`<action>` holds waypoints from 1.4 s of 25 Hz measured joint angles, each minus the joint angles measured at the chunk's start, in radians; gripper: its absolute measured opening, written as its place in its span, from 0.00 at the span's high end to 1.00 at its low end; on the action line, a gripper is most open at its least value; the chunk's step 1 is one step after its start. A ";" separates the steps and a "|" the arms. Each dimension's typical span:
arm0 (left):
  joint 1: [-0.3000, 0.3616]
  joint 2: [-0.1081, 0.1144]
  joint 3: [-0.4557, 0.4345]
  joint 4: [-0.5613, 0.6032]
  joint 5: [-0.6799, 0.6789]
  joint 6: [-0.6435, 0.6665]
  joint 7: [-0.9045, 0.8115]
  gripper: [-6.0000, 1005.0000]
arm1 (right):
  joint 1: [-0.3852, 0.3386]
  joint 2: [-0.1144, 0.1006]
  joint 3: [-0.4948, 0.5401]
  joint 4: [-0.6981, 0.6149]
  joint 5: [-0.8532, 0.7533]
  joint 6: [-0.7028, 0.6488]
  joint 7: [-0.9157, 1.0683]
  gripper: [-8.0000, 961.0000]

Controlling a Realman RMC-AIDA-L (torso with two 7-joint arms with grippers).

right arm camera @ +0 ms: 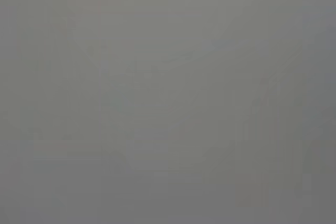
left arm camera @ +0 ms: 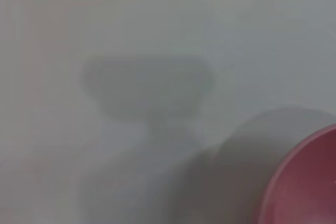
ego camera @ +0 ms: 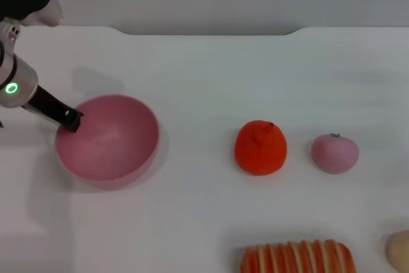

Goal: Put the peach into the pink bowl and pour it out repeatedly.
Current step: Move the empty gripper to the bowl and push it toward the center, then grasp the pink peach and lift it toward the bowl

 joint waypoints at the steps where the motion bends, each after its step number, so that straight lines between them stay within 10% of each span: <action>1: 0.000 0.000 0.000 0.000 0.000 0.000 0.000 0.94 | -0.007 -0.007 -0.007 -0.028 -0.059 0.000 0.080 0.47; 9: -0.042 -0.003 -0.013 0.015 -0.007 -0.069 0.009 0.95 | -0.065 -0.115 -0.125 -0.485 -0.797 -0.233 1.106 0.47; 19: -0.186 -0.004 -0.090 0.049 -0.012 -0.010 0.006 0.96 | 0.136 -0.130 -0.145 -0.938 -1.704 -0.618 1.636 0.47; 27: -0.242 -0.007 -0.130 0.056 -0.013 -0.014 0.010 0.96 | 0.231 -0.101 -0.358 -0.986 -2.039 -0.741 1.773 0.47; 35: -0.256 -0.011 -0.128 0.056 -0.045 -0.018 0.010 0.96 | 0.227 0.004 -0.399 -0.978 -2.272 -0.649 1.784 0.47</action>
